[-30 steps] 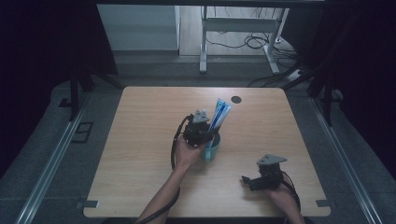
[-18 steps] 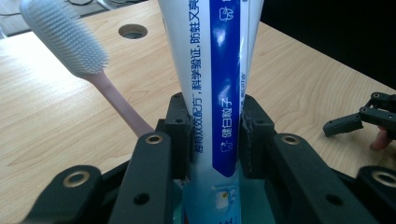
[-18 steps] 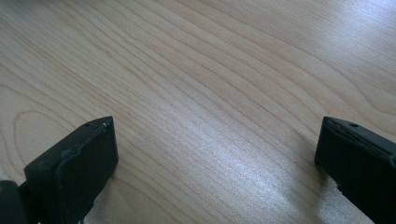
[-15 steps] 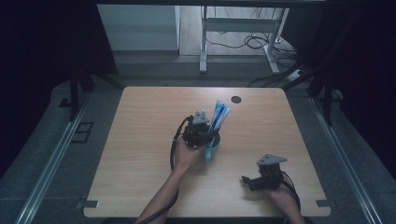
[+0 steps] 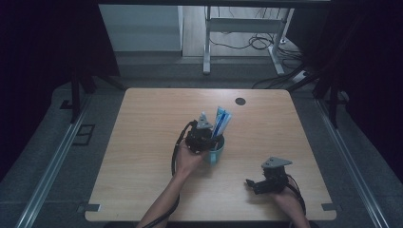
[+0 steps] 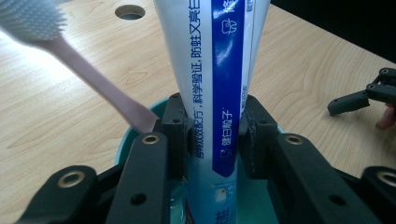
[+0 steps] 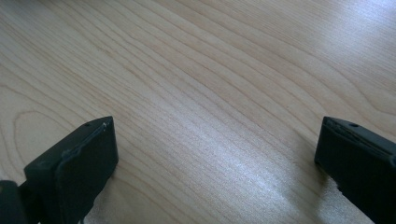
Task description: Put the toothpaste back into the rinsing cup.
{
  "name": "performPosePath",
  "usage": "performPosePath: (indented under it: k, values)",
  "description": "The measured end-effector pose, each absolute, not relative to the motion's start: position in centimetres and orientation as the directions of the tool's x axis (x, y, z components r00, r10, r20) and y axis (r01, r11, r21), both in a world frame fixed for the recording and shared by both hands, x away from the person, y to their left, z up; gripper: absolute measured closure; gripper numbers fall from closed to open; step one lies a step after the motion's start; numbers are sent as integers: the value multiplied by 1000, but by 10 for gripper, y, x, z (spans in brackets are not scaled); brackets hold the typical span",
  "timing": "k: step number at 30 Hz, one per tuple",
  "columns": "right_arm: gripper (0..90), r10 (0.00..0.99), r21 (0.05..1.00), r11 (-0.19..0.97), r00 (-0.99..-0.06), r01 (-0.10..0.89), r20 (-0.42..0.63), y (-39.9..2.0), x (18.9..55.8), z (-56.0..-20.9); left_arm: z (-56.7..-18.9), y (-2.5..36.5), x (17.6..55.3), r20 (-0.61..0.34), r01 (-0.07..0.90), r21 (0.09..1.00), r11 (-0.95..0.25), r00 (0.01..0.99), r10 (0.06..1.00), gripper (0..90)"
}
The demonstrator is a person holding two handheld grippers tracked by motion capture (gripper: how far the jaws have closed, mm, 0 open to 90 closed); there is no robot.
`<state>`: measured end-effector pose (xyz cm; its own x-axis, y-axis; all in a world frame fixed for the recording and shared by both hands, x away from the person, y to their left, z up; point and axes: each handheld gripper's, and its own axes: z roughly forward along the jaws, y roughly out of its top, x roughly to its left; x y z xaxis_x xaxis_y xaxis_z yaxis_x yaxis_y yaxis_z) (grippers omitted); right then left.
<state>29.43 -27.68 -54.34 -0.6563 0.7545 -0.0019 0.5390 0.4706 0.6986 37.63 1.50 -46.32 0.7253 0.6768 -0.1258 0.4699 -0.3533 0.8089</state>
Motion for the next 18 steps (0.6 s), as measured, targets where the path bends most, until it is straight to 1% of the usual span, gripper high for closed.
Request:
performPosePath:
  k: [7, 14, 18]
  values:
    - [0, 755, 699, 471, -656, 539, -2, -277, 294, -543, -462, 15, 377, -127, 475, 805, -356, 724, 678, 663]
    - [0, 754, 699, 471, -656, 539, -3, -277, 294, -543, -456, 16, 373, -113, 457, 814, -358, 729, 675, 574]
    - [0, 755, 699, 471, -656, 539, -2, -277, 294, -543, -454, 16, 372, -110, 453, 816, -358, 731, 674, 505]
